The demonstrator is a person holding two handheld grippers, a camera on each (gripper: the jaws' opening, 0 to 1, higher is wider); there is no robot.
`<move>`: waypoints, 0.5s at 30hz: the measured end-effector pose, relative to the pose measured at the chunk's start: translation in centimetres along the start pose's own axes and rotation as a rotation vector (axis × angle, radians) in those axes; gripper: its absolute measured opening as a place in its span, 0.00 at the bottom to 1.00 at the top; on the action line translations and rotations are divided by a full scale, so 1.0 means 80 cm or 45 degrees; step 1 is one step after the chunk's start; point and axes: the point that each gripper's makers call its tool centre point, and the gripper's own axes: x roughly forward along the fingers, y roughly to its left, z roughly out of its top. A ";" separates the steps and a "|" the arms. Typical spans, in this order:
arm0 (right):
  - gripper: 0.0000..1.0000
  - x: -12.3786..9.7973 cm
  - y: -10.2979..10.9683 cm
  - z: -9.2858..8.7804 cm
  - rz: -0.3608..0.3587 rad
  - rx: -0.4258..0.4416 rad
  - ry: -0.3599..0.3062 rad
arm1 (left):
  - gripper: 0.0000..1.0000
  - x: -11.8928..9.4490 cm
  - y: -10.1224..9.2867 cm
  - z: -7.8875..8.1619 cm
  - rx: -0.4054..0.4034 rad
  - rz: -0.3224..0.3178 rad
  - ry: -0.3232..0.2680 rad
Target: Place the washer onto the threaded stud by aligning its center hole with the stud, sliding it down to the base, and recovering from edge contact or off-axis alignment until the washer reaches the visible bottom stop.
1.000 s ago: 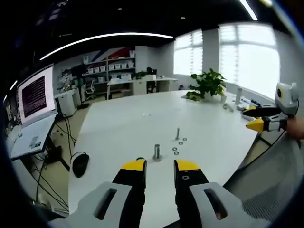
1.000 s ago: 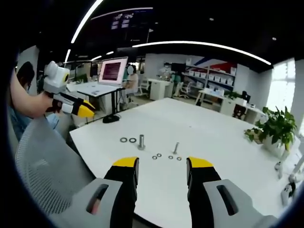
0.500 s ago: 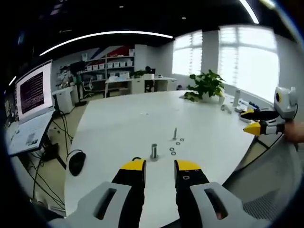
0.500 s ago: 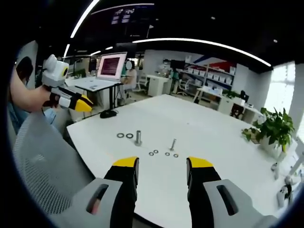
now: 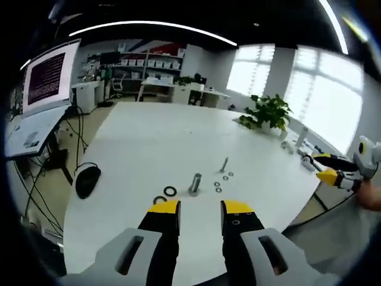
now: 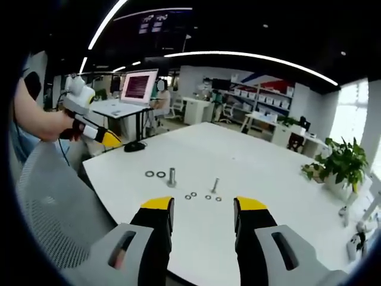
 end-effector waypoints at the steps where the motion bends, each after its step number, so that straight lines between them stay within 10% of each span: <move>1: 0.43 0.000 0.000 -0.001 0.000 -0.002 0.003 | 0.25 0.003 0.003 -0.003 0.012 0.006 0.014; 15: 0.43 0.002 0.000 -0.003 0.004 -0.013 0.017 | 0.24 0.050 0.030 -0.019 0.100 0.027 0.131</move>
